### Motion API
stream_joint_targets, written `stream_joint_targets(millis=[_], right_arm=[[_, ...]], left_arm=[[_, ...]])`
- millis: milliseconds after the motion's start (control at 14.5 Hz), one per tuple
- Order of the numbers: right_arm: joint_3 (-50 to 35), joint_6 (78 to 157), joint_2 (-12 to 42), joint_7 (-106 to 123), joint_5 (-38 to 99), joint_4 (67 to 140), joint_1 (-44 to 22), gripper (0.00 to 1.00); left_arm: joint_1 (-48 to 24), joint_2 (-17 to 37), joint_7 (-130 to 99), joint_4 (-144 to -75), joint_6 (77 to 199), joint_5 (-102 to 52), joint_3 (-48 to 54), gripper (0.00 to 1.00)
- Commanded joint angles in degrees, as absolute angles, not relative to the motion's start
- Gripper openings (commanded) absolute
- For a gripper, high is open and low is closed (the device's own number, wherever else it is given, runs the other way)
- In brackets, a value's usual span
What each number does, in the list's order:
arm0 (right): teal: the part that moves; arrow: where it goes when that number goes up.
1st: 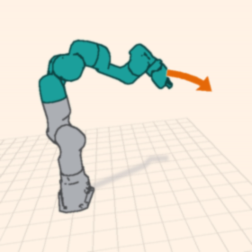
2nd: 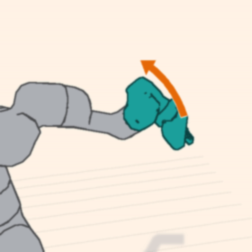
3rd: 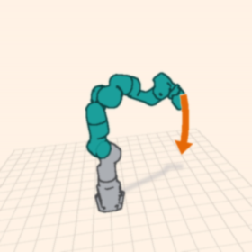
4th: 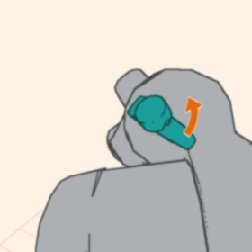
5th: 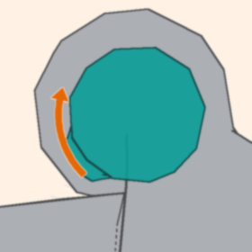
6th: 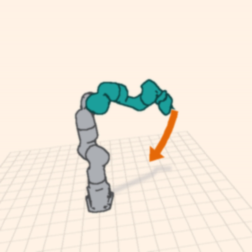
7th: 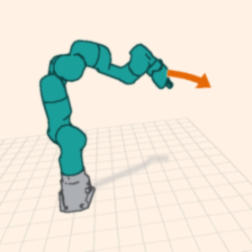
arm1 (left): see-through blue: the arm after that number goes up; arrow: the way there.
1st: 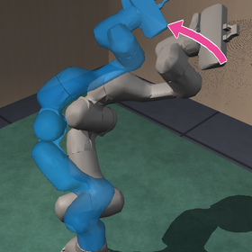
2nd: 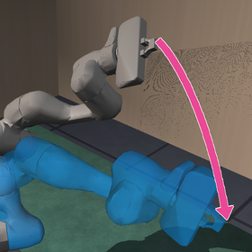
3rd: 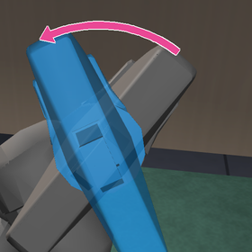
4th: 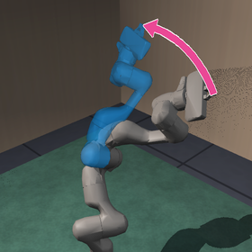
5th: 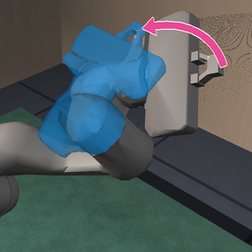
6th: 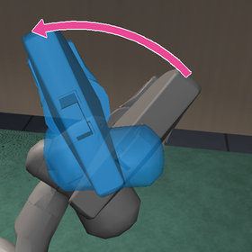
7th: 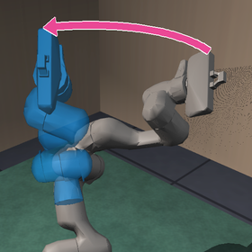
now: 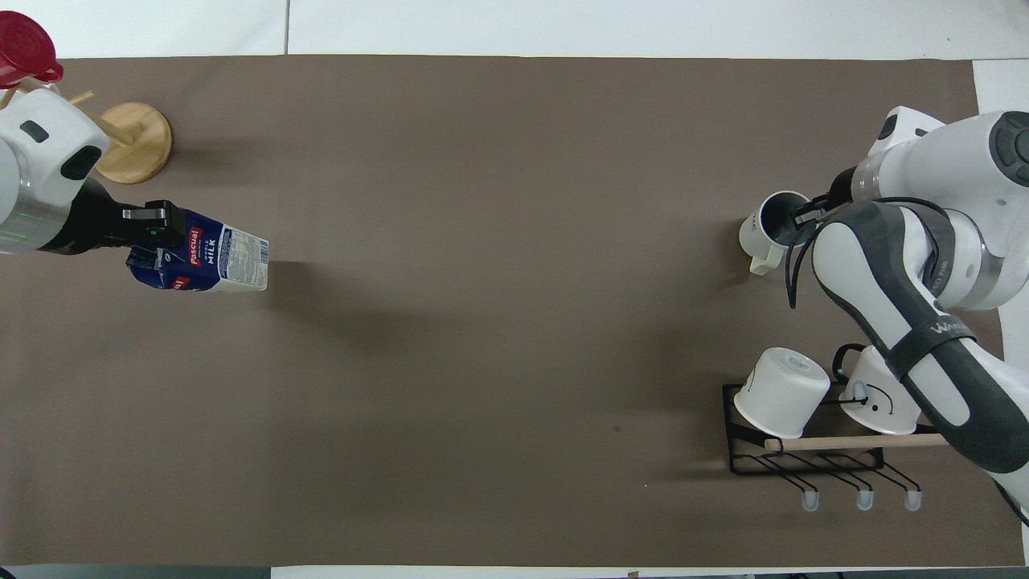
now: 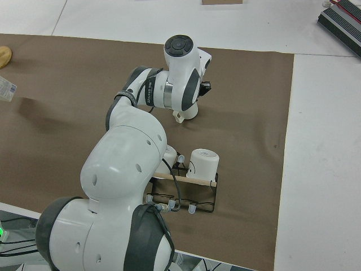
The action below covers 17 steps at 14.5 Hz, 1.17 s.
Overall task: Place cup and milk on table
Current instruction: 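Carry the mug with the right gripper toward the table center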
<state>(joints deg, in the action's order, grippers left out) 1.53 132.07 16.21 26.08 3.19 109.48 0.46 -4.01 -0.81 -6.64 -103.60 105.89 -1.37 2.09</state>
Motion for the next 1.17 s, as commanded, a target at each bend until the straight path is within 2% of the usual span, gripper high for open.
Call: stream_joint_targets(millis=[0,138,481,825,1101], right_arm=[[1.4,127.2,15.2,23.1,2.8,105.4,-3.0,0.00],[1.5,124.5,15.4,16.7,1.9,102.0,-6.6,0.00],[1.4,125.6,15.7,-0.3,-1.3,102.6,-18.0,0.00],[1.5,131.7,16.0,-8.3,-1.4,106.6,-25.1,0.00],[1.5,136.6,16.4,-12.6,-2.0,109.9,-28.2,0.00]], left_arm=[[-3.9,-0.8,-7.4,-103.3,105.2,-0.4,2.0,0.00],[-3.9,-0.8,-7.3,-103.3,105.1,-0.4,2.0,0.00],[-3.9,-0.8,-7.2,-103.3,105.3,-0.4,1.9,0.00],[-3.8,-0.9,-6.9,-103.4,105.2,-0.4,1.8,0.00],[-3.7,-0.9,-6.9,-103.4,105.2,-0.4,1.7,0.00]])
